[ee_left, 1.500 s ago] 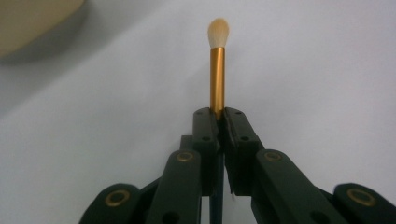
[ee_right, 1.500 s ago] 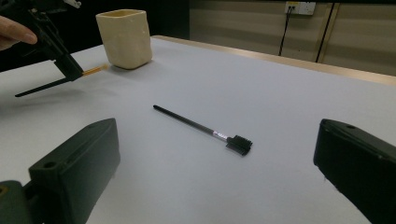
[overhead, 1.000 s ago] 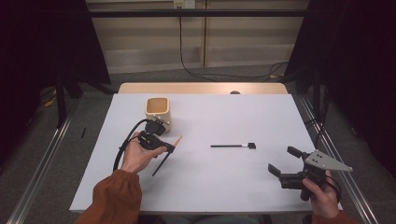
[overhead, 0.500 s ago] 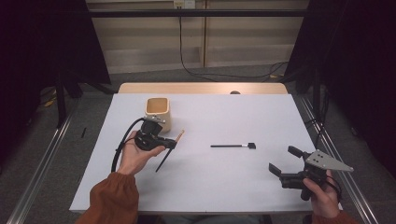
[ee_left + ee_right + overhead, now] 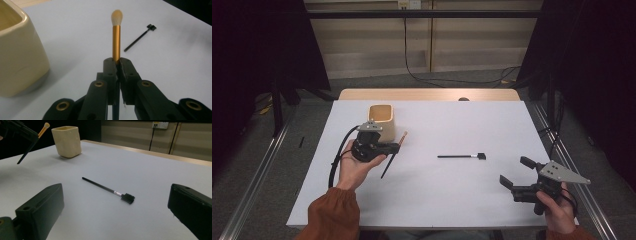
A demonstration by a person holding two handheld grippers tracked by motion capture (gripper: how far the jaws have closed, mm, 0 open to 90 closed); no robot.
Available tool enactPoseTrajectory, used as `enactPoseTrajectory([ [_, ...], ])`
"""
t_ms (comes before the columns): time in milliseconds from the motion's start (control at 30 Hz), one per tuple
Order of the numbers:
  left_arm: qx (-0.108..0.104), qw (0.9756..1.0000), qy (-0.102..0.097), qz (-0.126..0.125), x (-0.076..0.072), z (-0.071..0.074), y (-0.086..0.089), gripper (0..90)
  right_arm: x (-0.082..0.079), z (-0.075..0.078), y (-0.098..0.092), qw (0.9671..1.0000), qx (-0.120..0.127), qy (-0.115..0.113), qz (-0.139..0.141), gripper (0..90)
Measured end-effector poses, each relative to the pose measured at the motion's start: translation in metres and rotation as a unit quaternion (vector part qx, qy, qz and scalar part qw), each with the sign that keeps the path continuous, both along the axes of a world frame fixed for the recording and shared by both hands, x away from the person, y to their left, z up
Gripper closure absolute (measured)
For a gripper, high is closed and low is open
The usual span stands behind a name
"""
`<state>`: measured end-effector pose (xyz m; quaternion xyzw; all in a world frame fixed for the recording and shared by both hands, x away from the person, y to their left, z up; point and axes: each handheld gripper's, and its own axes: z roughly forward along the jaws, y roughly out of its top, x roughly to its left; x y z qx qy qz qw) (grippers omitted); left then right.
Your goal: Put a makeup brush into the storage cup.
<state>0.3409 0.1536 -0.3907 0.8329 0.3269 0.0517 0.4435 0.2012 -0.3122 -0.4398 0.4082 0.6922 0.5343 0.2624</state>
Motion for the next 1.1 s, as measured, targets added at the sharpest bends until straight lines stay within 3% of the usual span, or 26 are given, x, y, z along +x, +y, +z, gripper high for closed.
enactPoseTrajectory([
  [200, -0.029, 0.9993, -0.017, 0.015, -0.002, 0.003, 0.005, 84.1, 0.0, 0.0, 0.0, 1.0, 0.001, -0.001, -0.002, 0.0],
  [467, -0.062, 0.9966, -0.048, 0.025, -0.009, 0.005, 0.017, 84.1, 0.0, 0.001, 0.0, 1.0, 0.006, -0.004, 0.0, 0.0],
  [633, -0.092, 0.9934, -0.058, 0.037, -0.011, 0.007, 0.027, 84.1, -0.001, 0.001, 0.0, 1.0, 0.006, -0.007, 0.003, 0.0],
  [900, -0.11, 0.989, -0.091, 0.039, -0.017, 0.02, 0.031, 84.1, 0.0, 0.001, -0.001, 1.0, 0.008, -0.005, 0.001, 0.0],
  [1100, -0.128, 0.9826, -0.128, 0.043, -0.019, 0.03, 0.034, 84.1, -0.001, 0.001, -0.001, 1.0, 0.008, -0.005, 0.001, 0.0],
])
